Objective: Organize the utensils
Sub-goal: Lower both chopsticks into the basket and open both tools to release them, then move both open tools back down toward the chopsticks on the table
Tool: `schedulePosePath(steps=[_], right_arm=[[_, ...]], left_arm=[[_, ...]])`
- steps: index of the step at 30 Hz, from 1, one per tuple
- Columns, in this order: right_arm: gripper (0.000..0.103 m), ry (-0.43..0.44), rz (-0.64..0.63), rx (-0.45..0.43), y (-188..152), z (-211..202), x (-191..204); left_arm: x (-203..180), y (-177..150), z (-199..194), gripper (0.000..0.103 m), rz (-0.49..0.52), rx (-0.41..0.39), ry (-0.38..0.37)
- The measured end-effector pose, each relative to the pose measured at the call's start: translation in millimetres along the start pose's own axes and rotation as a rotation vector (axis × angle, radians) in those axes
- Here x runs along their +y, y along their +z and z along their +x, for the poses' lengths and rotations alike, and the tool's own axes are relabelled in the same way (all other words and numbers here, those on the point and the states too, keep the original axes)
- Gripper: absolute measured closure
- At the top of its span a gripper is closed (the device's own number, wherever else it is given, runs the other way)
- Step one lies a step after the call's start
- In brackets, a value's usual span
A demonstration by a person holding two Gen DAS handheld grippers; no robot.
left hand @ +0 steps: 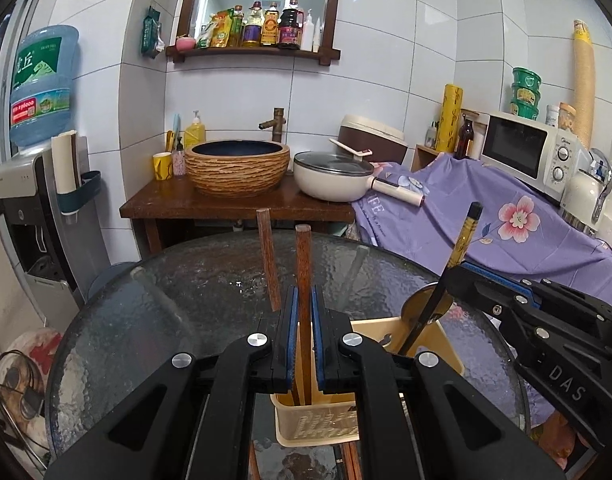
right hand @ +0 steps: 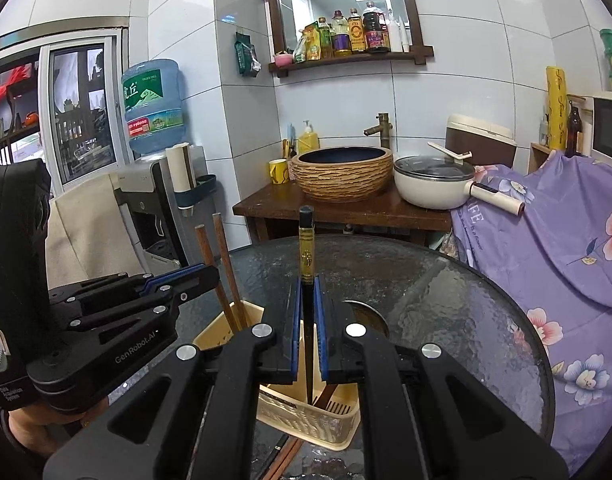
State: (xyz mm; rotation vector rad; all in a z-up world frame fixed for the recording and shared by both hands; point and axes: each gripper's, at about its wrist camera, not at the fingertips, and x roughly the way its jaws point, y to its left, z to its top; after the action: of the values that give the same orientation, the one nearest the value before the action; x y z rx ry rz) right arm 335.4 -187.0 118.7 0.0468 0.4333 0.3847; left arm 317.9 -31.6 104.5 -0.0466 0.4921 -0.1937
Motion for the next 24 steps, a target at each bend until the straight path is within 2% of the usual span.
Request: schedulePosePath(steps=[4,5,6,7,8,9,10,12,13,15,16,18,22,24], right_arm=[[0.095,0.007,-0.008,-0.016,-3.1,-2.3,-1.9],[0.092,0.0,-0.02,-0.019,-3.2,-3.4,-0.1],[0.077,-0.01,-0.028,-0.025,-3.9,-5.5,0.9],[0.065,-0.018,-0.031,-0.038,-4.8,-8.7,1.0],[0.041,-0.03,-0.027,-0.067,-6.7,-14.9,0.5],[0.038,-0.043,-0.025,-0.092,-8.5,-20.9,-0.1],[0.038,-0.055,-0.033,-0.111,-10.3,-28.2,0.8],[0.037,-0.073,-0.043,-0.129,-13.1,-38.4,1.8],[0.036,-0.091,-0.049,-0.138,-16.5,-44.9,2.7],[0.035,-0.122,-0.069,-0.141,-26.4,-57.0,7.1],[0.034,-0.126,-0.073,-0.129,-33.7,-61.6,9.4],[0.022,-0.13,-0.066,-0.114,-47.4,-67.8,11.6],[0.021,-0.148,-0.103,-0.05,-91.3,-69.7,22.3],[0.021,-0.151,-0.13,0.026,-116.6,-59.7,26.3]], left_arm=[[1.9,-1.8,0.5,0.096,-0.01,-0.003,0.013],[2.9,-1.5,-0.9,0.096,-0.016,-0.008,0.008],[3.7,-1.2,-2.7,0.092,-0.019,-0.012,0.004],[4.3,-0.8,-6.3,0.077,-0.021,-0.022,0.006],[4.3,-1.1,-10.1,0.066,-0.022,-0.034,0.01],[5.2,-1.6,-15.1,0.041,-0.025,-0.05,0.014],[7.2,-3.2,-23.2,0.028,-0.032,-0.079,0.018],[10.8,-7.1,-36.1,0.021,-0.039,-0.113,0.021],[14.0,-11.4,-42.8,0.014,-0.042,-0.114,0.027],[21.4,-21.5,-50.2,0.007,-0.067,-0.108,0.041],[24.1,-26.5,-51.6,0.007,-0.078,-0.098,0.042],[30.6,-39.5,-52.2,0.006,-0.088,-0.05,0.043],[45.6,-79.2,-45.1,0.006,-0.083,0.077,0.095],[53.4,-103.0,-41.9,0.006,-0.077,0.128,0.144]])
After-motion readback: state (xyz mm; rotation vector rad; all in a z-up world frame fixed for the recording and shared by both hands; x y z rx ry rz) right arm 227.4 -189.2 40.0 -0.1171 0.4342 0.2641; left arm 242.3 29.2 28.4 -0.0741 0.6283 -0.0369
